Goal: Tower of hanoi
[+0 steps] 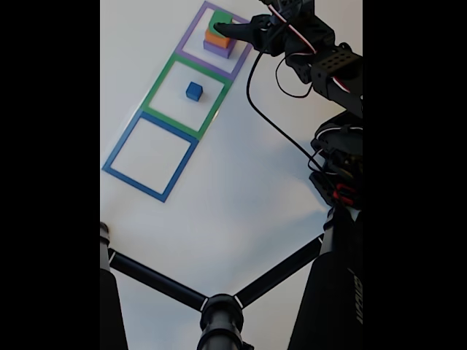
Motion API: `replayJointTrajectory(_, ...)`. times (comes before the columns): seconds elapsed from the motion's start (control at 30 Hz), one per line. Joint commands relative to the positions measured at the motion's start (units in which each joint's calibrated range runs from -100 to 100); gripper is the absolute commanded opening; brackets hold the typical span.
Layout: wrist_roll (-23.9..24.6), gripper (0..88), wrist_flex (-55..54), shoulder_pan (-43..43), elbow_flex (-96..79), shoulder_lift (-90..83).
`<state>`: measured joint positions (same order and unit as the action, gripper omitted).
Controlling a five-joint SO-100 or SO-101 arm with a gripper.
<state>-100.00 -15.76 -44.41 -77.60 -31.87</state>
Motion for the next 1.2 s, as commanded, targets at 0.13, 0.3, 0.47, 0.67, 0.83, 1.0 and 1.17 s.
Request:
replayJointTrajectory(0.13, 0.0, 40.9, -15.9, 3.18, -1.76, 8.25)
replayJointTrajectory(0.3, 0.0, 40.9, -23.84, 3.18, -2.4, 14.79)
replayJointTrajectory(0.47, 0.0, 40.8, -29.75, 3.47, -1.22, 21.01)
replayJointTrajectory(0.67, 0.0, 40.5, -35.9, 5.01, -0.49, 27.71)
replayJointTrajectory(0.83, 0.0, 40.2, -39.87, 5.77, 1.33, 32.64)
replayJointTrajectory(1.0, 0.0, 40.0, -41.24, 5.97, 3.69, 35.79)
replayJointTrajectory(1.17, 0.0, 39.8, -41.24, 6.06, 5.24, 37.64)
